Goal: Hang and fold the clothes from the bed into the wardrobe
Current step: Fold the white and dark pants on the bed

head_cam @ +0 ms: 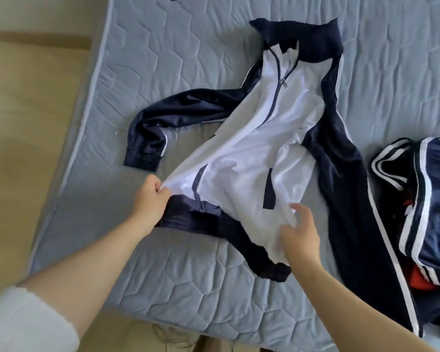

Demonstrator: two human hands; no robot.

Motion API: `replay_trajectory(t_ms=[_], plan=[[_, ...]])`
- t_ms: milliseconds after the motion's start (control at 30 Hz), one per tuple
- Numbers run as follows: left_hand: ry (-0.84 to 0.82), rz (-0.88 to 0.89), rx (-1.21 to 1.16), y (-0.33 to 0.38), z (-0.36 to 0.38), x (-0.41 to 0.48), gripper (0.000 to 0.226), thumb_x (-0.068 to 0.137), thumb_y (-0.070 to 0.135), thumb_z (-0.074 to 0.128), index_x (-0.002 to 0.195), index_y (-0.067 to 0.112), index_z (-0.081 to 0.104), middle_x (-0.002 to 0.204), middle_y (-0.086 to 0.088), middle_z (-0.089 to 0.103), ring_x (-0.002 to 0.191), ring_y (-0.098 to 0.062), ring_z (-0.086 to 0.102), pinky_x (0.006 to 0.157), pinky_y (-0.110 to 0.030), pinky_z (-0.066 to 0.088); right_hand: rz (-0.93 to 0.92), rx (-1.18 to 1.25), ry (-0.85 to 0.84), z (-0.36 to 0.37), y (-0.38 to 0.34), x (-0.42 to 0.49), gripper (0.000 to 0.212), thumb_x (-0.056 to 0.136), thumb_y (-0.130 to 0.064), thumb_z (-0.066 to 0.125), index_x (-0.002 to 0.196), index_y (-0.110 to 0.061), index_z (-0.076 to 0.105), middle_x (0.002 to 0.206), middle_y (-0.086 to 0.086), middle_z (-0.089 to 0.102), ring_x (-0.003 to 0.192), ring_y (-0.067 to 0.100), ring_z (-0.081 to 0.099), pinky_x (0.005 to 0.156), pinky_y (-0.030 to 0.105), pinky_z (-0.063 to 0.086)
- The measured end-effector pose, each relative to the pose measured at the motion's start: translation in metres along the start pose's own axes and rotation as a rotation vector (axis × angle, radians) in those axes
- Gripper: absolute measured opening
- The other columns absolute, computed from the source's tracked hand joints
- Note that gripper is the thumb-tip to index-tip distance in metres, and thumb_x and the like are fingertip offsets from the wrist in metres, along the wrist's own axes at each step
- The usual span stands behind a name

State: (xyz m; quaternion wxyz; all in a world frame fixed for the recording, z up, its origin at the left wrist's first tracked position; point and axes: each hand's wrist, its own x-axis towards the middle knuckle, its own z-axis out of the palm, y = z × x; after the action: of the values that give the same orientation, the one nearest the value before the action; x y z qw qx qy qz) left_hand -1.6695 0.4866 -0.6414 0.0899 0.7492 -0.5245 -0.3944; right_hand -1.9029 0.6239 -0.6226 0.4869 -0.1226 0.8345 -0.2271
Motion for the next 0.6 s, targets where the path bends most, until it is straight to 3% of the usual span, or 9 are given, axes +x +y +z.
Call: replay_trajectory(t_ms=[67,133,233,300,333,433,500,600], plan=[[0.002,0.075,0.229,-0.011,-0.022,0.003,0.032,0.085,0.007,0.05,0.066,0.019,0.027,0.062,-0.003,0.035,0.059,-0.025,0.032,0.055,-0.033,0.024,0.032,-0.069,-0.044,-0.009,0.004,-0.005,0.045,0.08,-0.005,0.035,0.11,-0.039,0.041,0.072,-0.002,0.054,0.048,0.013,0.046,0.041,0.024,0.038],[-0.03,0.096,0.511,-0.023,-0.036,-0.002,0.022,0.086,0.014,0.05,0.075,0.017,0.031,0.068,-0.009,0.047,0.063,-0.03,0.044,0.055,-0.032,0.03,0.123,-0.217,-0.098,-0.014,0.011,-0.01,0.033,0.085,-0.008,0.036,0.11,-0.027,0.043,0.079,0.001,0.056,0.062,0.018,0.053,0.055,0.029,0.045],[-0.181,0.096,0.767,-0.034,-0.033,-0.018,0.008,0.091,0.017,0.042,0.098,0.017,0.037,0.109,-0.016,0.056,0.09,-0.034,0.054,0.069,-0.034,0.039,0.161,-0.634,-0.072,-0.009,0.028,-0.017,0.041,0.086,-0.007,0.039,0.125,-0.02,0.039,0.109,0.007,0.053,0.096,0.026,0.052,0.083,0.038,0.043],[-0.337,0.218,0.824,-0.044,-0.012,-0.034,0.035,0.091,0.021,0.046,0.124,0.022,0.039,0.139,-0.006,0.034,0.117,-0.03,0.042,0.089,-0.036,0.036,-0.013,-0.93,0.073,0.002,0.037,-0.022,0.051,0.085,-0.007,0.042,0.132,-0.024,0.032,0.129,0.007,0.041,0.113,0.027,0.041,0.095,0.037,0.034],[-0.374,0.331,0.858,-0.05,0.001,-0.041,0.047,0.089,0.027,0.051,0.133,0.026,0.034,0.146,-0.002,0.022,0.126,-0.028,0.032,0.098,-0.037,0.031,-0.152,-0.967,0.102,0.011,0.04,-0.024,0.053,0.085,-0.008,0.043,0.134,-0.025,0.032,0.133,0.005,0.038,0.116,0.025,0.038,0.097,0.034,0.031],[-0.388,0.51,1.006,-0.064,0.028,-0.055,0.064,0.082,0.043,0.06,0.137,0.028,0.03,0.147,-0.003,0.014,0.136,-0.026,0.015,0.108,-0.041,0.018,-0.452,-0.957,-0.068,0.038,0.052,-0.03,0.046,0.09,-0.022,0.047,0.134,-0.027,0.037,0.132,-0.002,0.039,0.119,0.02,0.038,0.098,0.029,0.029],[-0.422,0.563,1.138,-0.079,0.042,-0.059,0.069,0.08,0.038,0.062,0.138,0.026,0.026,0.148,-0.004,0.009,0.14,-0.033,0.001,0.111,-0.049,0.008,-0.432,-0.947,-0.245,0.054,0.069,-0.027,0.053,0.089,-0.037,0.052,0.137,-0.029,0.031,0.135,-0.001,0.037,0.124,0.022,0.035,0.101,0.031,0.03],[-0.431,0.575,1.255,-0.096,0.054,-0.056,0.078,0.082,0.016,0.06,0.143,0.026,0.012,0.153,-0.004,-0.004,0.139,-0.043,-0.014,0.113,-0.052,-0.001,-0.237,-1.034,-0.431,0.067,0.095,-0.016,0.09,0.079,-0.049,0.064,0.143,-0.033,0.004,0.15,0.001,0.007,0.138,0.033,0.015,0.107,0.048,0.029]])
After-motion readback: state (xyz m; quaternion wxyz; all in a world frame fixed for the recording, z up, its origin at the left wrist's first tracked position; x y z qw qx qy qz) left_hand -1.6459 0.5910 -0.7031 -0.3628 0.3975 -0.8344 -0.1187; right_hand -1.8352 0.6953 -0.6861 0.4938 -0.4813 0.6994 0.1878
